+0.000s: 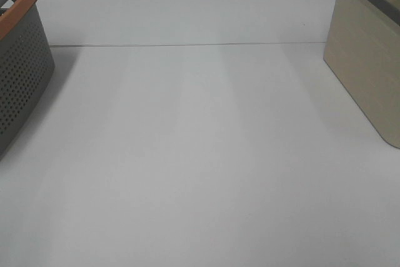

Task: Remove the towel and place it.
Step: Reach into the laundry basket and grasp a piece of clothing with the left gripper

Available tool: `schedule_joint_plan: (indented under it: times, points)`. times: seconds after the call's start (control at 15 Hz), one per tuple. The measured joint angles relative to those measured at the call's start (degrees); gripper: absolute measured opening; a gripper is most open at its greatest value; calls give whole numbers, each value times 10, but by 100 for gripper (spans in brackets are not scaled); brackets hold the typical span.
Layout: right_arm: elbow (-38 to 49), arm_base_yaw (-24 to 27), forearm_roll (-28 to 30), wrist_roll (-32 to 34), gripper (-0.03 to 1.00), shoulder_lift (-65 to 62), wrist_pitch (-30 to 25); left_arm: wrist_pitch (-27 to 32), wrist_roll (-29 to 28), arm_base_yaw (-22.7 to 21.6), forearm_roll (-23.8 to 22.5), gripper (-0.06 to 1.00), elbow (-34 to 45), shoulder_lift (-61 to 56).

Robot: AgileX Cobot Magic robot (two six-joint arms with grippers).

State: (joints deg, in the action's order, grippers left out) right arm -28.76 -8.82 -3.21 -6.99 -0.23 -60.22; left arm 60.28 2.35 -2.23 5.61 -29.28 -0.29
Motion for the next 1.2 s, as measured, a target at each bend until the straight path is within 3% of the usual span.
schedule_joint_plan:
  times: [1.2]
  points:
    - [0, 0, 0, 0, 85, 0, 0, 0, 0, 0, 0, 92, 0, 0]
